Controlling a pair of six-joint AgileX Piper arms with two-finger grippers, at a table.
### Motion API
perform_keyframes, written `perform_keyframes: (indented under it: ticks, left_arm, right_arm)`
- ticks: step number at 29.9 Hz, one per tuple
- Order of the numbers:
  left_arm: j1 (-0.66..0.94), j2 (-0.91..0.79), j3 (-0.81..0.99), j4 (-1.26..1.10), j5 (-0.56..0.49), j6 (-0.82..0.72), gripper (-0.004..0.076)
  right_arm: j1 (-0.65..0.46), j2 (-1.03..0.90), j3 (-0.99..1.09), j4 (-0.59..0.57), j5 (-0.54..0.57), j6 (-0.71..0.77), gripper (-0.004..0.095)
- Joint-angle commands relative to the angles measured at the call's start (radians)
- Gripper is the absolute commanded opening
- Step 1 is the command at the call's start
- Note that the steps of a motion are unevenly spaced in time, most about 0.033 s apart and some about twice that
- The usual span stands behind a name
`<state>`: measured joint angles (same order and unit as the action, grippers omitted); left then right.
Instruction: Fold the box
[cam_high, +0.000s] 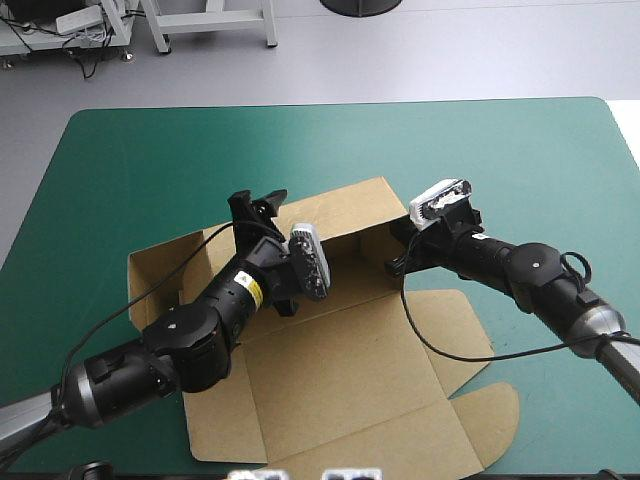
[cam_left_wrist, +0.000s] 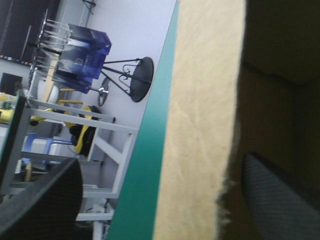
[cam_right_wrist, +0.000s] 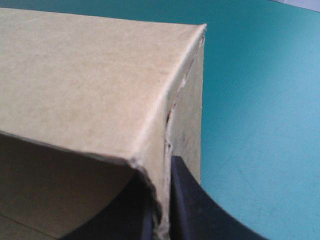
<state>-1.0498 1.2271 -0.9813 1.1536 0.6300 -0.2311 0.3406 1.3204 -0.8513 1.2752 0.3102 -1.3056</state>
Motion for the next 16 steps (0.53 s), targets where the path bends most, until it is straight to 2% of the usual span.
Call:
perform_keyframes:
  ticks: [1, 7, 10, 12, 16]
  left_arm:
    - [-0.072, -0.061, -0.032, -0.107, 0.023, 0.003, 0.0617]
    - [-0.111, -0.081, -0.118, -0.486, 0.149, 0.151, 0.0617]
    - [-0.111, -0.081, -0.196, -0.549, 0.226, 0.184, 0.0617]
    - [-0.109, -0.081, -0.257, -0.550, 0.276, 0.183, 0.0617]
    - [-0.107, -0.081, -0.401, -0.473, 0.409, 0.154, 0.0581]
  right_arm:
    - [0.001, -0.029, -0.049, 0.022, -0.028, 0.016, -0.0017]
    - [0.001, -0.029, -0.050, 0.018, -0.045, 0.016, -0.0017]
    - [0.001, -0.029, -0.050, -0.010, -0.047, 0.027, -0.0017]
    - [0.001, -0.029, -0.050, -0.060, -0.049, 0.071, -0.0017]
    - [-0.031, -0.029, -0.050, -0.231, -0.026, 0.221, -0.0017]
